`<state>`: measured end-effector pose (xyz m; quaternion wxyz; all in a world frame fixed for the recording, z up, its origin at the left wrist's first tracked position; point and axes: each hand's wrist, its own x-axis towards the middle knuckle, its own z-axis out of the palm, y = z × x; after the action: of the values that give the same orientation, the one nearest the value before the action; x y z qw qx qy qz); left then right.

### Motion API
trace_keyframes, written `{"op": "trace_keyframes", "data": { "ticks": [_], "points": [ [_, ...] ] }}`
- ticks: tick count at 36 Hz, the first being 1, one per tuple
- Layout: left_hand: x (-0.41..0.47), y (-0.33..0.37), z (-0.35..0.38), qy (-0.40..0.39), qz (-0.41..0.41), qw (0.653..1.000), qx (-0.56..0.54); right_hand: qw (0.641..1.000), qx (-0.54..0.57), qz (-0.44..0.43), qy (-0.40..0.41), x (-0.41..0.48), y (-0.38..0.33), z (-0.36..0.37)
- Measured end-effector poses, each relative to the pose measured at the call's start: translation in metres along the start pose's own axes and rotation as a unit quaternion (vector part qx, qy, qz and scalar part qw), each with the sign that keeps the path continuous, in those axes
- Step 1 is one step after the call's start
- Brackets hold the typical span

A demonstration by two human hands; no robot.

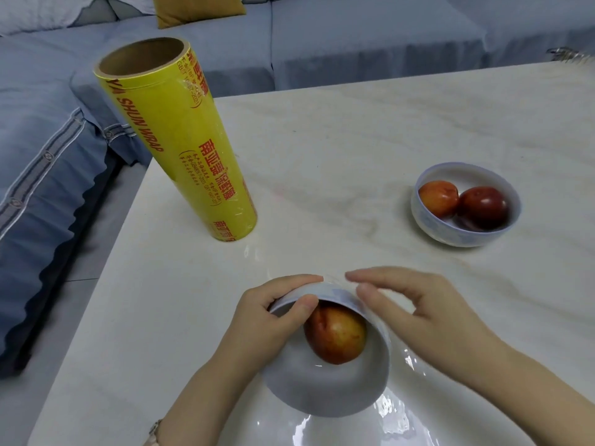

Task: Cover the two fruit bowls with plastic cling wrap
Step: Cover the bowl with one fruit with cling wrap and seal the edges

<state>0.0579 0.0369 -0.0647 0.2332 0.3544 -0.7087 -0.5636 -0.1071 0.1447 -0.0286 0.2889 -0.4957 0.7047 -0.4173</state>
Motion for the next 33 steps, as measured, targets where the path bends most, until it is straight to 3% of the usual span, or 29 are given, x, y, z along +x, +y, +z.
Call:
{"op": "trace_keyframes", "data": {
  "ticks": [5,8,13,18,22,28,33],
  "points": [
    [-0.001,0.004,0.002,0.003,0.023,1.000,0.013,0.991,0.053,0.041,-0.116,0.007,0.002,0.019],
    [-0.002,0.003,0.001,0.016,0.037,0.999,0.030,0.985,0.090,0.075,-0.131,0.013,0.007,0.024],
    [-0.004,0.001,0.000,0.036,-0.011,0.999,0.011,0.960,0.174,0.110,-0.188,0.014,0.012,0.017],
    [-0.001,0.000,0.005,0.134,-0.058,0.989,-0.038,0.954,0.227,0.159,-0.116,0.002,0.030,0.005],
    [-0.006,0.000,0.017,0.166,-0.102,0.976,-0.095,0.967,0.194,0.147,-0.076,0.001,0.030,0.005],
    [-0.004,0.001,0.013,0.122,-0.130,0.978,-0.106,0.966,0.197,0.157,-0.054,0.006,0.029,0.005],
    [0.010,0.005,-0.003,-0.007,-0.122,0.992,-0.043,0.963,0.211,0.163,-0.038,0.012,0.024,0.011]
  ]
}}
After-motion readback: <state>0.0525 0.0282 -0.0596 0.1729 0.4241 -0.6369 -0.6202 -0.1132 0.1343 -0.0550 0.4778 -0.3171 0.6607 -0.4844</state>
